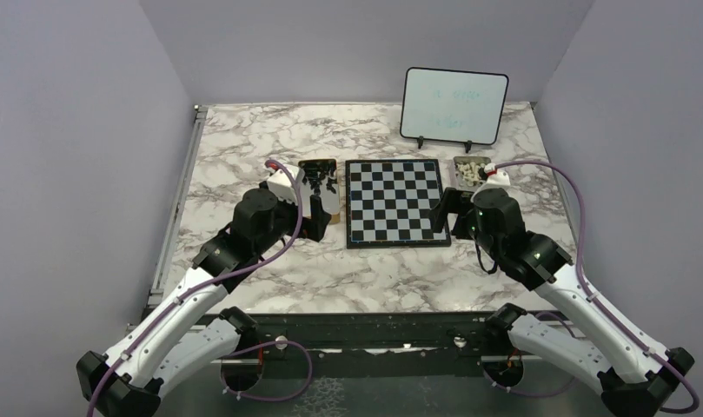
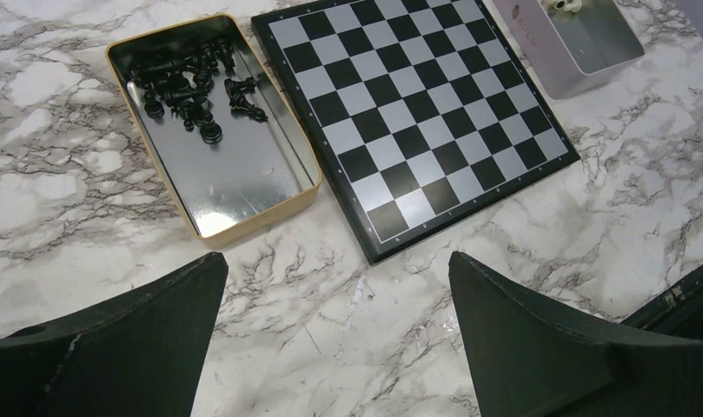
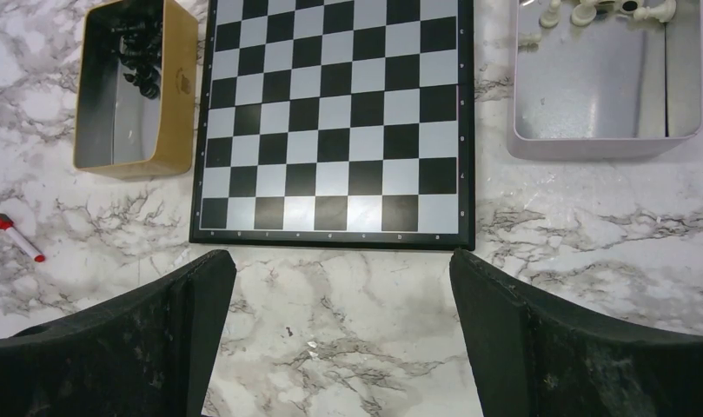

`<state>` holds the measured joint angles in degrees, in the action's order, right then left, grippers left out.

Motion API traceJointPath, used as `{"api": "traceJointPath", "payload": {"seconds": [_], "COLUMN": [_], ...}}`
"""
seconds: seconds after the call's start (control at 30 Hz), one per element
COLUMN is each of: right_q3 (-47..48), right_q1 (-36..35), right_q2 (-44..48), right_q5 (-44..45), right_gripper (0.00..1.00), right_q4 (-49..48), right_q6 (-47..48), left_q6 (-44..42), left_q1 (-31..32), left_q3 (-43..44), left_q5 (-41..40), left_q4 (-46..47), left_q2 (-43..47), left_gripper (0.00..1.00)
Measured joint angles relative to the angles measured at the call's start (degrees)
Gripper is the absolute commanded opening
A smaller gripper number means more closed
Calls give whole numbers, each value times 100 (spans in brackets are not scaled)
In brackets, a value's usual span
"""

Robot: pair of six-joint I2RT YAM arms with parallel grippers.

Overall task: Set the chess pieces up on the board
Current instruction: Pick up the chess piece from the storage box.

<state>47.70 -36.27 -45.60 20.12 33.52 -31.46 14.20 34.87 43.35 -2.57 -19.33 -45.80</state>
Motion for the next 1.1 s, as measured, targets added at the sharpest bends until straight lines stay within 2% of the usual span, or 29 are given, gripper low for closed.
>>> {"api": "traceJointPath", "payload": {"seconds": [0.43, 0.73, 0.83, 1.0, 1.1], "right_q3": [2, 197, 337, 424, 544], "right_q1": [0, 0, 2, 26, 205], "right_q2": [-68, -916, -1344, -1952, -2275], "right_q5": [59, 466, 754, 1268, 1436], "right_gripper": [100, 97, 90, 58, 46], "right_q4": [-129, -479, -555, -728, -883], "right_q6": [9, 376, 619, 1082, 1353], "left_q6": [4, -17, -24, -39, -52], "left_q1": [0, 0, 0, 0, 0], "left_q3": [-4, -33, -52, -74, -74], "left_q5": [0, -4, -4, -2, 0], "left_q4": [0, -2, -4, -7, -7], "left_q2": [160, 293, 313, 339, 350], "left_gripper": [99, 99, 99, 99, 99]}}
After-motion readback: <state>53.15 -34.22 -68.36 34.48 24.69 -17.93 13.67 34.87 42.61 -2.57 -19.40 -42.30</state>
